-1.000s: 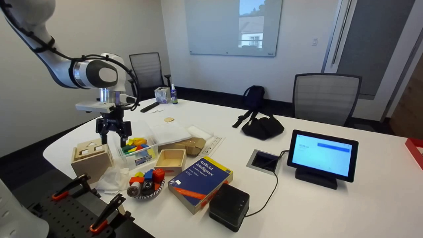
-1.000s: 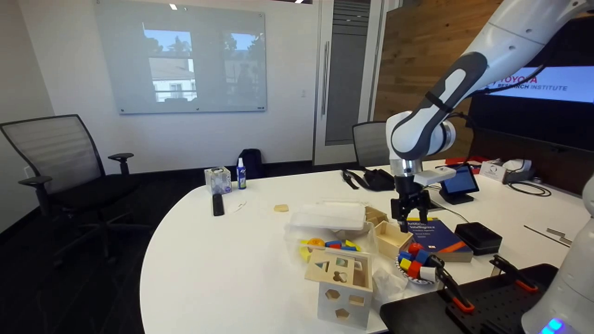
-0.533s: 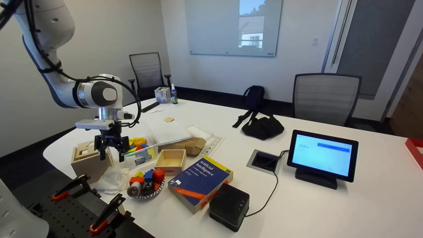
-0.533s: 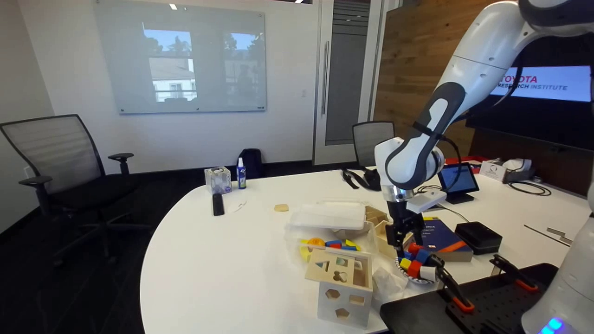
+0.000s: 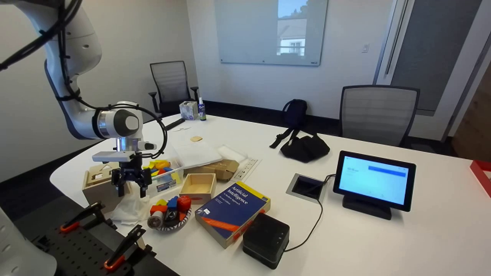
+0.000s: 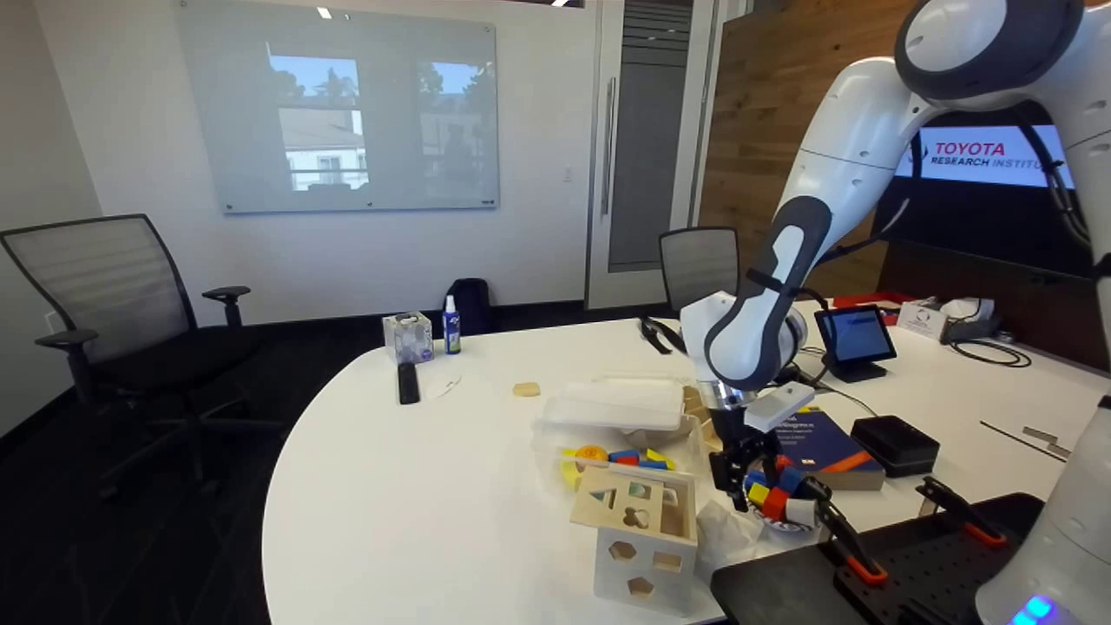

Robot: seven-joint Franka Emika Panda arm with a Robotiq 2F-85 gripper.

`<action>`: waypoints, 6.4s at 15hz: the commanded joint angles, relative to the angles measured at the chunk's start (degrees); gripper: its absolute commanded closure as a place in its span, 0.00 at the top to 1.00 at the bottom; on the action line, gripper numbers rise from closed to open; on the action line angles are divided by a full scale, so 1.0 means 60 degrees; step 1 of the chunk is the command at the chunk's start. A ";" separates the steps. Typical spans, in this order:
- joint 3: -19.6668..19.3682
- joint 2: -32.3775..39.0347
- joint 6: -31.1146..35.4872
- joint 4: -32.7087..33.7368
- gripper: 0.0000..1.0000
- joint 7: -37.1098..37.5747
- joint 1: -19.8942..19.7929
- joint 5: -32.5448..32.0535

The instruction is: Use a white cloth to clean the table

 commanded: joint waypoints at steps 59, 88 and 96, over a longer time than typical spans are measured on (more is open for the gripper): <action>0.0474 -0.2800 -0.3984 0.0761 0.00 -0.0919 -0.0685 0.1421; -0.3169 -0.0691 -0.0754 -0.0368 0.00 0.3928 -0.3675 -0.0027; -0.3855 0.1686 -0.0733 0.1580 0.00 0.4011 -0.2995 0.0396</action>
